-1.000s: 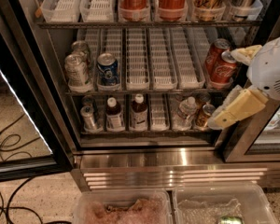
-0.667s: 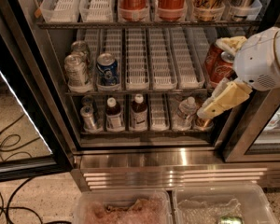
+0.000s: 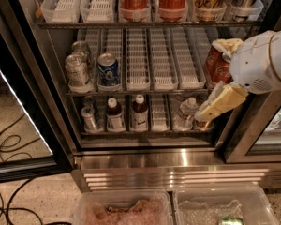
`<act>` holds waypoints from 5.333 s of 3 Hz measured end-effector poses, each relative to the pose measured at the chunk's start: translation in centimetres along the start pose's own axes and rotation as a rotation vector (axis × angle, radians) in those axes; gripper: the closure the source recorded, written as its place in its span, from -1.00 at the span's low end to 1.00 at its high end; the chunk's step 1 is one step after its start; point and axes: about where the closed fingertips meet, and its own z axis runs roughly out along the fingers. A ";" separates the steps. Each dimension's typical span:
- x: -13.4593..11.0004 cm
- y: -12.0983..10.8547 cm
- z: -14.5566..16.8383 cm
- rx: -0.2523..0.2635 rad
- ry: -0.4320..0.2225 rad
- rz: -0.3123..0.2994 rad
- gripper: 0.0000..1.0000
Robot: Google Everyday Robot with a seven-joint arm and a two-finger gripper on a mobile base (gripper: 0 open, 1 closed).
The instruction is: Pick blue plastic bottle from bottom shelf of fridge
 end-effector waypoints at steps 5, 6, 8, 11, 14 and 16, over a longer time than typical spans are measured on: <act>5.2 13.2 14.2 -0.089 -0.083 0.072 -1.00; 5.3 14.5 17.9 -0.137 -0.104 0.060 -1.00; 6.4 16.8 25.0 -0.177 -0.135 0.059 -1.00; 7.4 16.6 29.5 0.109 -0.323 0.201 -1.00; 7.5 15.9 31.2 0.155 -0.356 0.219 -1.00; 7.3 12.5 33.1 0.254 -0.400 0.214 -1.00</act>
Offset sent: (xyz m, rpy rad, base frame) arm -0.0313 0.0736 -0.1876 0.0218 0.0687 0.1097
